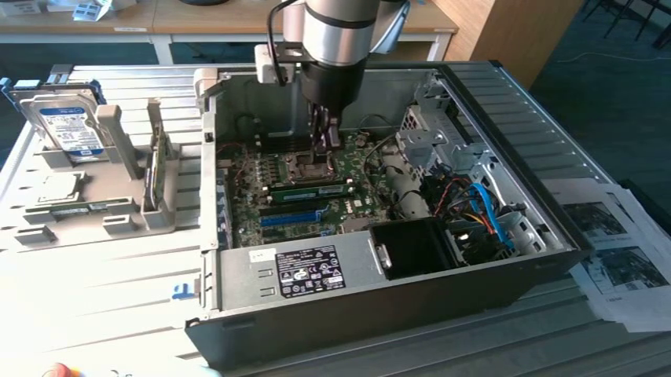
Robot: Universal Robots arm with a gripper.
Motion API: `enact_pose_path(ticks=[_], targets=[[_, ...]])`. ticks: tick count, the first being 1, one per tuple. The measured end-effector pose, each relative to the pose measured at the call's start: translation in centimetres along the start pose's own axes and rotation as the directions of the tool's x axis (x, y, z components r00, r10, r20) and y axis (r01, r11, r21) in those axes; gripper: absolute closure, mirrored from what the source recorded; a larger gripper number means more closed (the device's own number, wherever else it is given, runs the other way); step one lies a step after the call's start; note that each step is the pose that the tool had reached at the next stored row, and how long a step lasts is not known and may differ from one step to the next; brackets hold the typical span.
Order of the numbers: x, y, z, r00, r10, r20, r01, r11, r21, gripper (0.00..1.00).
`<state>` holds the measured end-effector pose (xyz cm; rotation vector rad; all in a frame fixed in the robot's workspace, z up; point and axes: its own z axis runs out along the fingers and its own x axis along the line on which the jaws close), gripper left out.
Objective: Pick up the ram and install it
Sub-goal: 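Press down the ram until it locks into place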
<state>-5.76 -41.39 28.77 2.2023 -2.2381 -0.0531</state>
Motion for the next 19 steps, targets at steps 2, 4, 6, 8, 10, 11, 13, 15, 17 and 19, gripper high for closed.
enact_pose_path(ticks=[2,4,6,8,10,11,13,15,17,19], targets=[[0.0,0.01,-0.32,1.0,0.0,0.0001,0.0,1.0,0.0,0.9],[0.0,0.01,-0.66,1.0,0.0,0.0,0.0,1.0,0.0,0.9],[0.0,0.02,-0.98,1.0,0.0,-0.0001,0.0,1.0,0.0,0.9],[0.0,0.03,-1.29,1.0,0.0,-0.0001,0.0,1.0,0.0,0.9],[0.0,0.04,-1.56,1.0,0.0,-0.0002,0.0,1.0,0.0,0.9],[0.0,0.04,-1.69,1.0,0.0,-0.0003,0.0,1.0,0.0,0.9],[0.0,0.05,-1.95,1.0,0.0,-0.0004,0.0,1.0,0.0001,0.9],[-0.1,0.05,-2.24,1.0,0.0,-0.0006,0.0,1.0,0.0,0.9],[-0.1,0.06,-2.45,1.0,0.0,-0.0006,0.0,1.0,0.0,0.9],[-0.1,0.06,-2.46,1.0,0.0,-0.0005,0.0,1.0,0.0001,0.9]])
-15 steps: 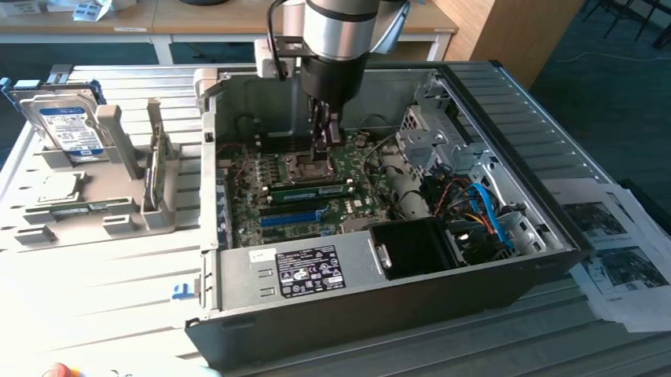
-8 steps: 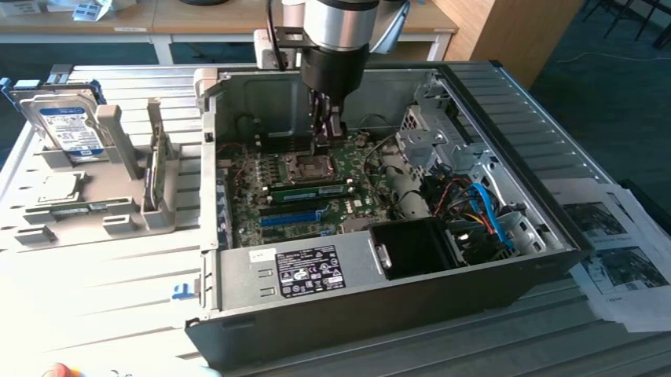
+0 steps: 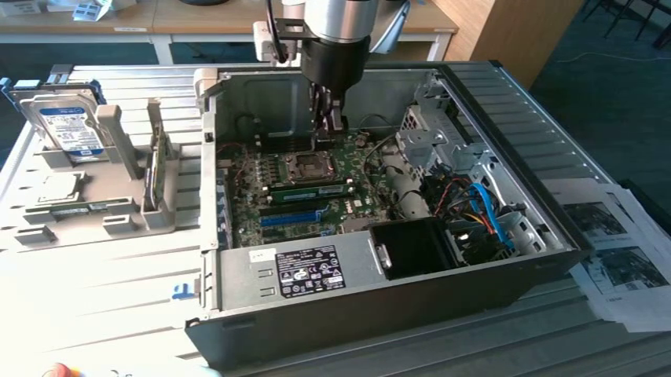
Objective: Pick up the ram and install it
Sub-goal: 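Press down the ram until it locks into place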
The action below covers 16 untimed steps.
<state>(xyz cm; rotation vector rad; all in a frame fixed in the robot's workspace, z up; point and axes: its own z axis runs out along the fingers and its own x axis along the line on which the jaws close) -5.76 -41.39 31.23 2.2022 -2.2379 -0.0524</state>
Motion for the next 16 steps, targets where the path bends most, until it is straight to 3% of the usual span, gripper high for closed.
enact_pose_path(ticks=[16], targets=[[0.0,0.0,-0.01,0.9999,0.014,0.0002,-0.014,0.9999,0.0002,0.9]])
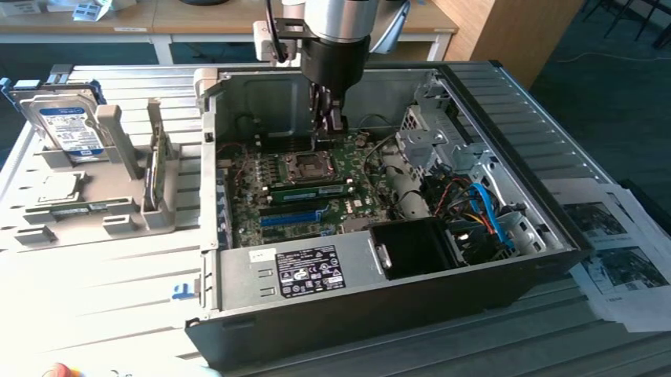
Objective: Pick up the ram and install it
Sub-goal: 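Press down the ram until it locks into place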
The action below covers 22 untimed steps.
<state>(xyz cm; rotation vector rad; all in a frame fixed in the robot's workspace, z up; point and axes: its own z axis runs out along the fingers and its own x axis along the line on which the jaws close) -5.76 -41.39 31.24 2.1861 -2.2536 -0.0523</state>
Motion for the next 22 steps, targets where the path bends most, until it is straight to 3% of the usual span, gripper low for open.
enact_pose_path(ticks=[6,12,18,22], targets=[[0.0,0.0,0.0,0.9983,0.058,0.0015,-0.058,0.9983,0.0013,0.9],[0.0,0.0,0.0,0.99,0.141,0.0037,-0.141,0.99,0.0028,0.9],[0.0,0.0,0.0,0.9726,0.232,0.0064,-0.232,0.9726,0.0045,0.9],[0.0,0.0,0.0,0.9559,0.294,0.0083,-0.294,0.9559,0.0054,0.9]])
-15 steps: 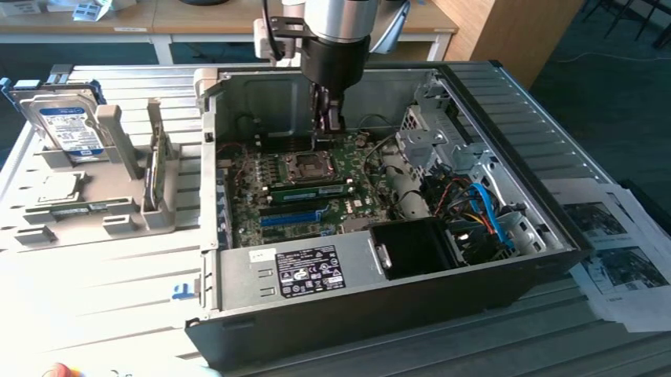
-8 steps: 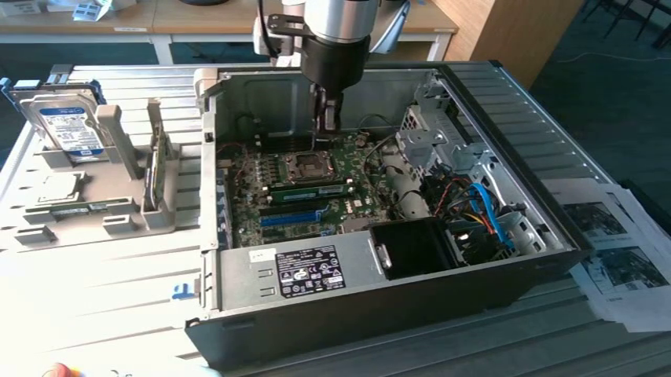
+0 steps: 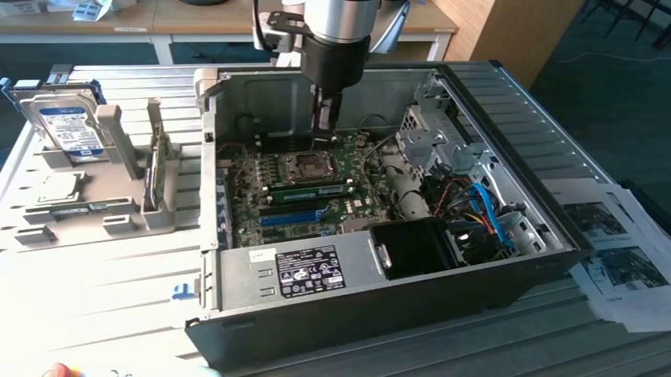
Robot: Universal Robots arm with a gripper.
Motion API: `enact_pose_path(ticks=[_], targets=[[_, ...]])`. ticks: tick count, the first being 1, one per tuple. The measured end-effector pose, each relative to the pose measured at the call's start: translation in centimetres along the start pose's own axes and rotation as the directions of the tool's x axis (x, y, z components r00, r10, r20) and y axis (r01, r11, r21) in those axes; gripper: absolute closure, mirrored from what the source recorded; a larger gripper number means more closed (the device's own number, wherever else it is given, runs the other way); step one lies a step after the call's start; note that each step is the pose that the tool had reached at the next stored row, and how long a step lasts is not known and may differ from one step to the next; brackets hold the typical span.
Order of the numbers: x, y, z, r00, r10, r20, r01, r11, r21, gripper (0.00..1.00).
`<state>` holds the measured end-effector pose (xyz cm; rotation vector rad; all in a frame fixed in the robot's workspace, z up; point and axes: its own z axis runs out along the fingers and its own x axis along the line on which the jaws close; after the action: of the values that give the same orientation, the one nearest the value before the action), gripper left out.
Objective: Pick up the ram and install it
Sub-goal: 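Press down the ram until it locks into place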
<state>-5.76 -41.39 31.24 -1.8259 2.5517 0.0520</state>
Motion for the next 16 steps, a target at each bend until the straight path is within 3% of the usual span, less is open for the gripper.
enact_pose_path(ticks=[8,12,16], targets=[[0.0,0.0,0.0,0.9928,0.12,0.0033,-0.12,0.9928,0.0025,0.9],[0.0,0.0,0.0,0.9822,0.188,0.0052,-0.188,0.9822,0.0037,0.9],[0.0,0.0,0.0,0.9662,0.258,0.0073,-0.258,0.9662,0.0049,0.9]])
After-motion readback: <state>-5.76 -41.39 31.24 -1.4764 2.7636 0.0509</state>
